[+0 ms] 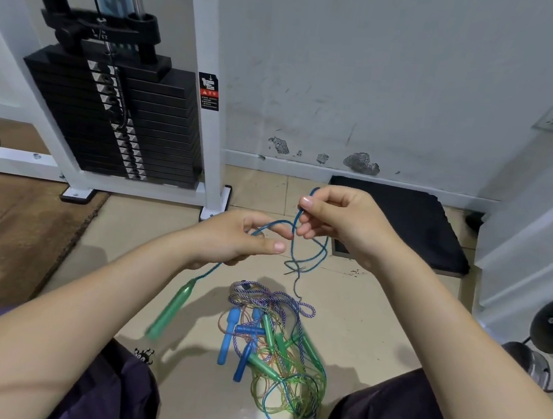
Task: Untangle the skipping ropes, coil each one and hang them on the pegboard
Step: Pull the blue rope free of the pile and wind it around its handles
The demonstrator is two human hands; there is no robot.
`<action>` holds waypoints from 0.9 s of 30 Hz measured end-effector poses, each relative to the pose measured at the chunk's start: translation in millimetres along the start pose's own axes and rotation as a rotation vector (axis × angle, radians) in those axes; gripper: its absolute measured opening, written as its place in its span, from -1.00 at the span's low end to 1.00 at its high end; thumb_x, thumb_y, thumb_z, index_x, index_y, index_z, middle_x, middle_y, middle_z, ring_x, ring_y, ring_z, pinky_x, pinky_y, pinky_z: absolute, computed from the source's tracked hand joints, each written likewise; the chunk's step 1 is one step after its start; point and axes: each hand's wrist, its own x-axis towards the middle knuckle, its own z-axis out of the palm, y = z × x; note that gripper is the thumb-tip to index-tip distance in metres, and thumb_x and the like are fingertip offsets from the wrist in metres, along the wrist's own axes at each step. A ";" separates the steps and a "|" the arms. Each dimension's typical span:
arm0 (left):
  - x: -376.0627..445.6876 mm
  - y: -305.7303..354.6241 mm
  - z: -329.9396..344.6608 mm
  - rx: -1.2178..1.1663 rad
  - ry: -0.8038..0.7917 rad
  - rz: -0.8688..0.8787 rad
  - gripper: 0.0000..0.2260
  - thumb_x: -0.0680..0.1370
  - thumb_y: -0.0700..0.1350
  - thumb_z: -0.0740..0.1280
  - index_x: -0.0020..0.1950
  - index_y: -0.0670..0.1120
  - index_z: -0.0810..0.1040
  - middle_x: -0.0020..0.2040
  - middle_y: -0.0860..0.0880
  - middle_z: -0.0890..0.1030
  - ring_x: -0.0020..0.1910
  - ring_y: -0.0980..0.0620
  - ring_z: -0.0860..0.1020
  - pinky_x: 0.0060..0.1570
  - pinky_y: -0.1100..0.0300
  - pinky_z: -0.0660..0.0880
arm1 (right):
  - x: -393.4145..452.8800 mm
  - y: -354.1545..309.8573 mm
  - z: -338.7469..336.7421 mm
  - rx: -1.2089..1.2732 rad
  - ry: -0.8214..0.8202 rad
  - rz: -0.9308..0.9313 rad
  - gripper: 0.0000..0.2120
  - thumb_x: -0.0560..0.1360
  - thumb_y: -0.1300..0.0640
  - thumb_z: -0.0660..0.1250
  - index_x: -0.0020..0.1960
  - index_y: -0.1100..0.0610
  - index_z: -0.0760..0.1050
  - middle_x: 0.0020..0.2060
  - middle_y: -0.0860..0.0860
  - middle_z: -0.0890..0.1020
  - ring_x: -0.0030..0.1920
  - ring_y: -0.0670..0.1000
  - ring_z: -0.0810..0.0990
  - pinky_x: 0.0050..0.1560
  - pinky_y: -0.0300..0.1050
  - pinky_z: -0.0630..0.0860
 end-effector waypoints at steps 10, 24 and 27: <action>-0.8 -3.4 2.5 0.048 0.089 0.086 -0.94 0.54 -0.04 0.44 0.00 0.04 0.66 -0.37 0.19 0.48 -0.43 0.24 0.38 -0.43 0.42 0.30 | -3.2 -1.8 0.2 0.174 -0.201 0.061 -0.89 0.63 0.20 0.20 -0.05 0.19 0.45 -0.22 0.09 0.69 -0.16 0.05 0.68 -0.14 -0.15 0.61; -10.4 10.4 -8.4 -0.070 0.051 0.060 -0.78 0.56 0.04 0.33 -0.19 -0.03 0.64 -0.55 -0.04 0.40 -0.51 0.03 0.39 -0.35 0.27 0.39 | -10.3 -0.5 16.3 -0.470 -0.119 -0.150 -0.77 0.37 0.21 0.56 -0.07 0.18 0.55 -0.15 0.16 0.64 -0.13 -0.04 0.58 0.07 0.02 0.54; -10.9 10.4 -6.3 -0.060 0.021 0.065 -0.73 0.49 0.12 0.33 -0.11 -0.06 0.66 -0.52 -0.05 0.46 -0.46 0.05 0.37 -0.28 0.19 0.35 | -10.7 0.6 21.2 -0.480 -0.136 -0.154 -0.78 0.39 0.25 0.54 -0.06 0.21 0.52 -0.26 0.11 0.56 -0.21 -0.02 0.51 -0.03 -0.02 0.51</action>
